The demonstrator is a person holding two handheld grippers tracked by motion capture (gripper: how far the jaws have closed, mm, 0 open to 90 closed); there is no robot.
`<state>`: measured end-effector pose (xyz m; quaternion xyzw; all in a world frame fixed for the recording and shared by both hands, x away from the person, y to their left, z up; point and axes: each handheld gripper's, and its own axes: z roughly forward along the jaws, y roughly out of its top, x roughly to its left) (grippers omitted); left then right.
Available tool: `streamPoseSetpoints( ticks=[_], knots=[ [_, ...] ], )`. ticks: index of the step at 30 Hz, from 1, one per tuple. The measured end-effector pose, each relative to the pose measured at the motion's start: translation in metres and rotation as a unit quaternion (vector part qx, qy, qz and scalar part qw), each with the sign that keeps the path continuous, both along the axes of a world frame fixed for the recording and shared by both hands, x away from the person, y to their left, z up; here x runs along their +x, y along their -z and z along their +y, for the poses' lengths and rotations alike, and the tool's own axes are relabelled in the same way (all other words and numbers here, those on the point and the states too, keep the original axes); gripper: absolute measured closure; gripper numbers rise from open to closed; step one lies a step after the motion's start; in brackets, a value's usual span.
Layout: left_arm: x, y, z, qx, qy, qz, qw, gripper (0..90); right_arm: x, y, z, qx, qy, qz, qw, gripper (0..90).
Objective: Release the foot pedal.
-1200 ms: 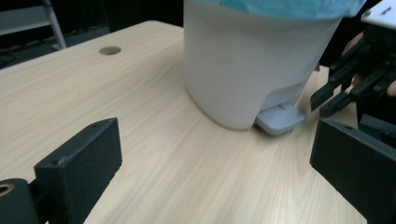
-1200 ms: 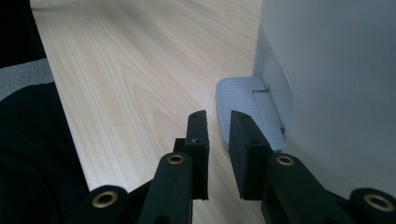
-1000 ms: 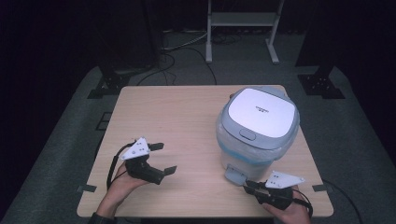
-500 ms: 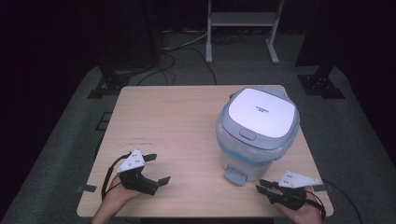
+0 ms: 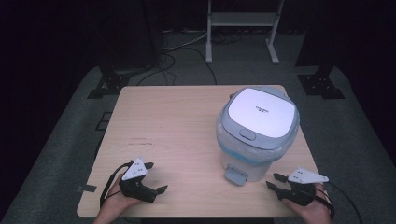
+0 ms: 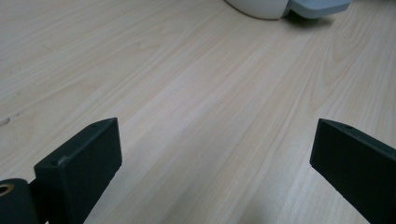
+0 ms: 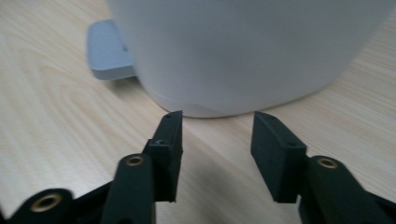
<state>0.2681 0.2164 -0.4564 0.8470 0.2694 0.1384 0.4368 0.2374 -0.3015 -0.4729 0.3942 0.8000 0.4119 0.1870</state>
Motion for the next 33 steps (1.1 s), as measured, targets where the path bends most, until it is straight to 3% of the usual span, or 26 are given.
streamPoseSetpoints(
  ticks=[5, 10, 15, 23, 27, 33],
  knots=[
    [-0.001, 0.005, 0.003, 0.019, -0.005, 0.005, 0.9998, 0.0, 0.007, 0.004, -0.007, -0.004, 0.034, 0.015, 0.9993, 34.4],
    [-0.002, 0.009, 0.006, 0.027, -0.008, 0.011, 0.9995, 0.0, 0.012, 0.007, -0.017, -0.011, 0.046, 0.026, 0.9986, 25.6],
    [-0.002, 0.012, 0.008, 0.029, -0.011, 0.014, 0.9994, 0.0, 0.015, 0.008, -0.022, -0.023, 0.045, 0.025, 0.9984, 22.4],
    [0.000, 0.022, 0.007, 0.061, -0.013, 0.018, 0.9979, 0.0, 0.019, 0.012, -0.025, -0.037, 0.042, 0.046, 0.9973, 16.6],
    [0.001, 0.027, 0.007, 0.074, -0.017, 0.024, 0.9968, 0.0, 0.020, 0.014, -0.026, -0.039, 0.040, 0.043, 0.9975, 15.6],
    [0.004, 0.028, 0.009, 0.070, -0.021, 0.036, 0.9967, 0.0, 0.020, 0.015, -0.026, -0.037, 0.040, 0.039, 0.9978, 14.7]
  ],
)
